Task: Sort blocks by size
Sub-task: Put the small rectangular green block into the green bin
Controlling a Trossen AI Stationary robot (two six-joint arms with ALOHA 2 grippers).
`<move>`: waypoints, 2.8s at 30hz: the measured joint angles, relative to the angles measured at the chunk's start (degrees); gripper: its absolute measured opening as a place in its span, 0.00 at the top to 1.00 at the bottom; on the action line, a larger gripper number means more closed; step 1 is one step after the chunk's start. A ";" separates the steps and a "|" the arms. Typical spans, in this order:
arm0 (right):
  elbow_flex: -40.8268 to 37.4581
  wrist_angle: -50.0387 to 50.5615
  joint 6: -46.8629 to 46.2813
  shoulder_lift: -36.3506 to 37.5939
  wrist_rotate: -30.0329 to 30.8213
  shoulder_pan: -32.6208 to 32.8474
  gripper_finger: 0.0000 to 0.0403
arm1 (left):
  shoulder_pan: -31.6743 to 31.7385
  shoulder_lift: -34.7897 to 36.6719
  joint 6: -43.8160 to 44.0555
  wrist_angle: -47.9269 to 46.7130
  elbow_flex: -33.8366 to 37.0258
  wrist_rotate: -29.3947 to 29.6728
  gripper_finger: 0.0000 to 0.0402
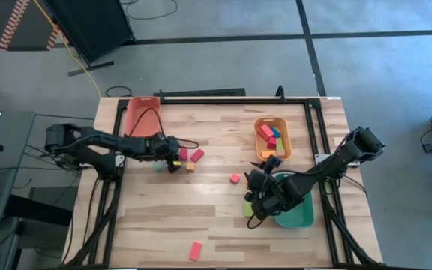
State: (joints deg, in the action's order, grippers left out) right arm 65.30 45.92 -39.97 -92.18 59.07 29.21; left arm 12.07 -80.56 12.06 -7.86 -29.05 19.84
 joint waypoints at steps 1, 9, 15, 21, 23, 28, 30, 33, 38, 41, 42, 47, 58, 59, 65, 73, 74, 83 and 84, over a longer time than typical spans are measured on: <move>0.00 0.06 0.00 0.00 -0.01 0.00 0.38 | 0.24 -0.61 -0.36 -0.14 -0.20 -0.35 0.44; 0.00 0.32 0.13 0.00 -0.26 0.04 0.38 | 2.04 -0.85 -1.69 -0.70 -0.57 -4.14 0.47; 0.00 0.30 0.11 0.00 -0.28 0.04 0.38 | 2.32 0.03 -3.19 -3.82 -1.28 -5.28 0.60; 0.00 0.29 0.09 0.00 -0.31 0.04 0.38 | 2.35 0.05 -4.73 -6.35 -2.24 -6.56 0.70; 0.00 0.29 0.00 0.00 -0.31 0.04 0.38 | 2.30 0.05 -4.76 -6.35 -2.23 -7.09 0.70; 0.00 0.26 -0.07 0.00 -0.44 0.32 0.38 | 1.24 0.28 -4.77 -7.28 -2.71 -7.71 0.69; 0.00 0.25 -0.07 0.01 -0.46 0.57 0.38 | 0.30 0.71 -4.70 -8.61 -3.29 -8.11 0.69; 0.00 0.10 -0.07 0.02 -0.50 1.14 0.38 | -2.01 2.15 -3.98 -11.43 -4.90 -10.06 0.69; 0.00 -0.15 -0.13 0.02 -0.57 2.12 0.38 | -8.16 4.21 -1.77 -14.69 -9.28 -10.21 0.69; 0.00 -0.18 -0.30 0.02 -0.66 2.72 0.38 | -12.88 4.40 -1.41 -13.05 -11.94 -11.99 0.69; 0.00 -0.19 -0.50 0.02 -0.68 2.78 0.38 | -14.42 4.45 -1.43 -11.64 -12.71 -12.09 0.69; 0.00 -0.74 -0.58 0.02 -2.54 3.10 0.38 | -19.73 2.54 -2.48 -0.74 -14.51 -12.72 0.69; 0.00 -5.16 -0.53 0.04 -9.61 3.47 0.38 | -23.46 -17.32 -8.72 4.64 -25.04 -16.61 0.69; 0.00 -5.57 -0.46 0.04 -9.99 3.64 0.38 | -23.81 -18.97 -9.49 4.56 -26.34 -16.89 0.69; 0.04 -5.74 -0.49 -2.57 -11.22 4.99 0.38 | -24.89 -26.20 -12.72 4.39 -33.13 -19.34 0.69; 0.04 -7.64 -0.18 -9.17 -11.62 5.33 0.38 | -24.91 -30.99 -14.77 4.60 -37.21 -22.60 0.63; 0.04 -8.45 0.29 -9.91 -12.11 5.32 0.38 | -24.91 -31.11 -14.85 4.82 -37.21 -22.58 0.62; 0.02 -19.89 6.97 -14.01 -19.99 2.75 0.38 | -24.71 -30.45 -16.86 4.86 -37.24 -22.51 0.51; 0.02 -21.23 7.52 -14.09 -20.53 2.40 0.38 | -24.71 -29.90 -17.01 4.10 -37.25 -22.40 0.50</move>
State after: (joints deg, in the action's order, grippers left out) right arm 65.32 24.69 -32.45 -106.27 38.54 31.61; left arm -12.64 -110.45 -4.95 -3.76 -66.30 -2.56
